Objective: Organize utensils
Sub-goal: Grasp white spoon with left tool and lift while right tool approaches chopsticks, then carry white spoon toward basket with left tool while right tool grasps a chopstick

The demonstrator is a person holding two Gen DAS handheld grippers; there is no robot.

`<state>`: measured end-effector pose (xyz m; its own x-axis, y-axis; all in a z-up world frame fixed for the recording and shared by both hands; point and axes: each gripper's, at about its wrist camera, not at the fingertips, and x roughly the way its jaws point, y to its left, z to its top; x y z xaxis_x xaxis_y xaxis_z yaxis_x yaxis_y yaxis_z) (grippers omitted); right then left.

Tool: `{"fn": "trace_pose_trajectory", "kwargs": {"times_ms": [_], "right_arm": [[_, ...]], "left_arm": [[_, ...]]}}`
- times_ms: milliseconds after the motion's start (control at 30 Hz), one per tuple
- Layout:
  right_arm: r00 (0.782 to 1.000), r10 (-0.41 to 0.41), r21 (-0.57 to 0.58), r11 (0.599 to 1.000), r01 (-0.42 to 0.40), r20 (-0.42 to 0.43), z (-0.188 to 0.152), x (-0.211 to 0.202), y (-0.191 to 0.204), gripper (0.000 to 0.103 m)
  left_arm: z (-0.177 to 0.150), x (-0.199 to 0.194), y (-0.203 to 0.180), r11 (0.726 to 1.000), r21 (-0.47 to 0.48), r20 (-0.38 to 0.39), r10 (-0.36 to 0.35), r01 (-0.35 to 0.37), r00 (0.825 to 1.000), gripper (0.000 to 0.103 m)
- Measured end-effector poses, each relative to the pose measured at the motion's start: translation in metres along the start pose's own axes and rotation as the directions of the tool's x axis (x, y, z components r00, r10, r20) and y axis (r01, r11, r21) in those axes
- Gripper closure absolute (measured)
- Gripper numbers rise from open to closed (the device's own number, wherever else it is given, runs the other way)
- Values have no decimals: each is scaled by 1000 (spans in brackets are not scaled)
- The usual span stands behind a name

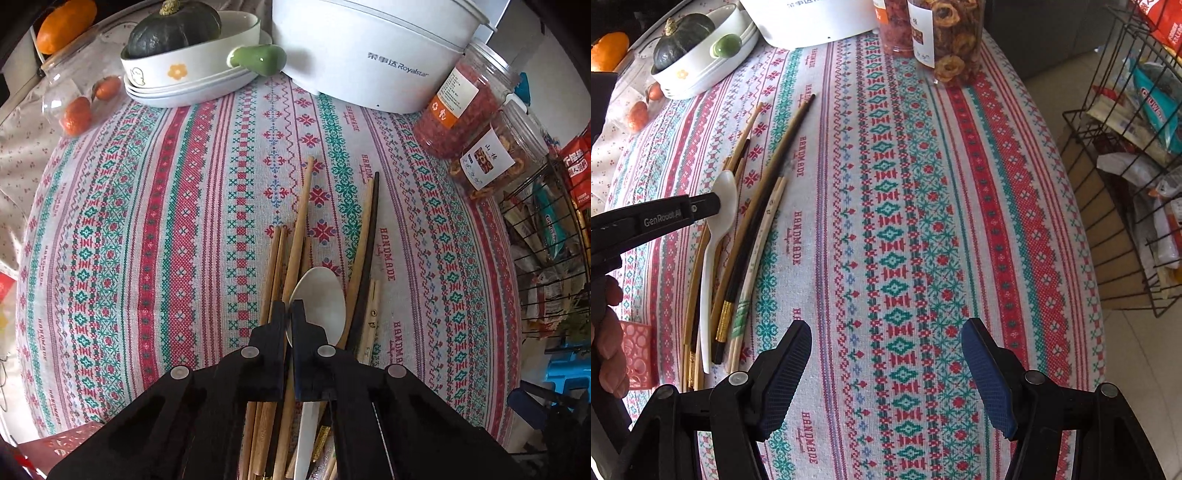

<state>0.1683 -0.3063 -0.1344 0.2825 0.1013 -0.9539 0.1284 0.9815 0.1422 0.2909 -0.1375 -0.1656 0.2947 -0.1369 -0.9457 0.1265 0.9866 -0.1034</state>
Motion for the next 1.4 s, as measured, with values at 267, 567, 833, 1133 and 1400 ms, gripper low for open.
{"fn": "trace_pose_trajectory", "kwargs": {"times_ms": [267, 567, 833, 1133, 1400], "right_arm": [[1000, -2, 15, 1000, 2, 17, 2, -5, 1, 31], [998, 53, 29, 998, -53, 20, 9, -2, 22, 31], [996, 86, 15, 996, -86, 3, 21, 20, 52, 39], [997, 77, 6, 997, -77, -17, 39, 54, 69, 66], [1000, 14, -91, 996, -12, 24, 43, 67, 91, 94]], "left_arm": [[-18, -53, -10, 996, 78, 104, -45, 37, 994, 103], [-67, -147, 7, 983, 164, 254, -123, 82, 959, 103], [-109, -199, 58, 980, 147, 328, -175, 132, 928, 103], [-134, -217, 113, 986, 113, 412, -159, 122, 897, 103], [-133, -219, 135, 985, 84, 435, -173, 151, 884, 103]]}}
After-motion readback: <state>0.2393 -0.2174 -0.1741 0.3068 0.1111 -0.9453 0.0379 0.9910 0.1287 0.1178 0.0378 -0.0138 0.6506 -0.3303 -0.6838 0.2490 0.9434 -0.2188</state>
